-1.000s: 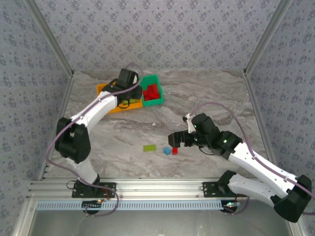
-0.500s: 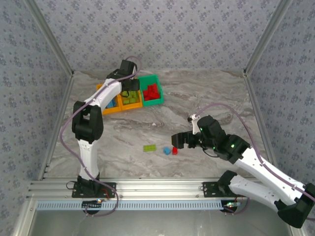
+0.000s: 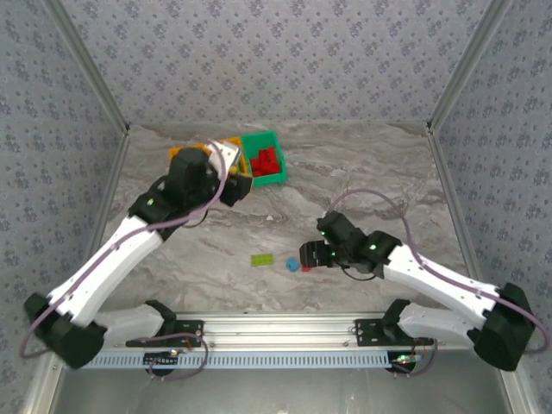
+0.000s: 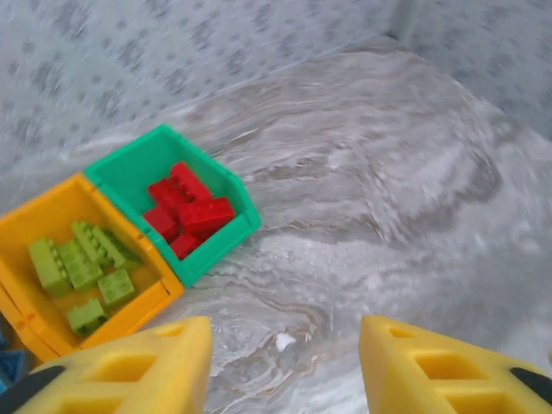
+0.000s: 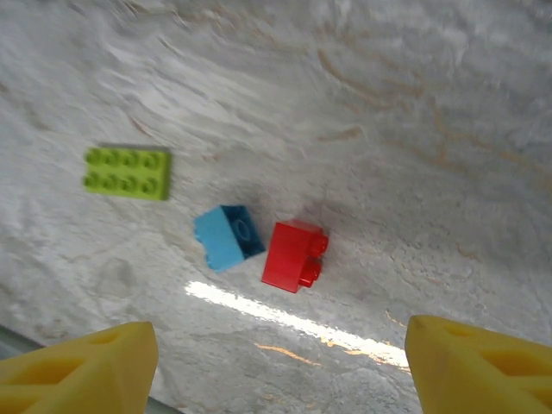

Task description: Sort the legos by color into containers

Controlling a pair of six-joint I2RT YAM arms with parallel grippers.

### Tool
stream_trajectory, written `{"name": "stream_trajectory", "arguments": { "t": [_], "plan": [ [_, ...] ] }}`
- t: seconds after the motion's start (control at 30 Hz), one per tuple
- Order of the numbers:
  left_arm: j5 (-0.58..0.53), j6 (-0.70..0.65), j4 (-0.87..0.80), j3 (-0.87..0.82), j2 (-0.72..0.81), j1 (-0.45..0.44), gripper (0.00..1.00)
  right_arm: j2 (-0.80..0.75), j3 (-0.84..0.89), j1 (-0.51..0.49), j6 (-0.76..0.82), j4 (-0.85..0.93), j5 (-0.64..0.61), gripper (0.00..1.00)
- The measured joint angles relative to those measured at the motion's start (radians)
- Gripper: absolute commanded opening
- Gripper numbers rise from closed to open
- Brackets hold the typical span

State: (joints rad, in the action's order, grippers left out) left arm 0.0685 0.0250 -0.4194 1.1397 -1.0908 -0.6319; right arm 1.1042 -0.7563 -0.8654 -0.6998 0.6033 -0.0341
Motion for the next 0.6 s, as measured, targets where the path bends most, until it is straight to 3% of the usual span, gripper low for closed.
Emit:
{"name": "stream_trajectory", "arguments": {
  "t": [0.13, 0.3, 0.43, 0.53, 0.6],
  "plan": [
    [0.144, -0.218, -0.023, -0.154, 0.157, -0.046, 0.68, 0.122, 0.004, -0.025, -0.084, -0.042, -0.012, 0.69],
    [0.325, -0.48, -0.061, -0.322, 0.256, -0.103, 0.82, 0.224, 0.006, -0.031, -0.157, -0.109, -0.032, 0.53],
    [0.38, -0.624, -0.106, -0.359, 0.256, -0.115, 0.99, 0.277, 0.01, -0.031, -0.189, -0.146, -0.048, 0.49],
    [0.39, -0.695, -0.131, -0.359, 0.251, -0.115, 0.99, 0.303, 0.025, -0.031, -0.211, -0.181, -0.054, 0.44],
    [0.389, -0.724, -0.151, -0.359, 0.245, -0.115, 0.99, 0.317, 0.036, -0.031, -0.225, -0.197, -0.058, 0.34]
  ]
}}
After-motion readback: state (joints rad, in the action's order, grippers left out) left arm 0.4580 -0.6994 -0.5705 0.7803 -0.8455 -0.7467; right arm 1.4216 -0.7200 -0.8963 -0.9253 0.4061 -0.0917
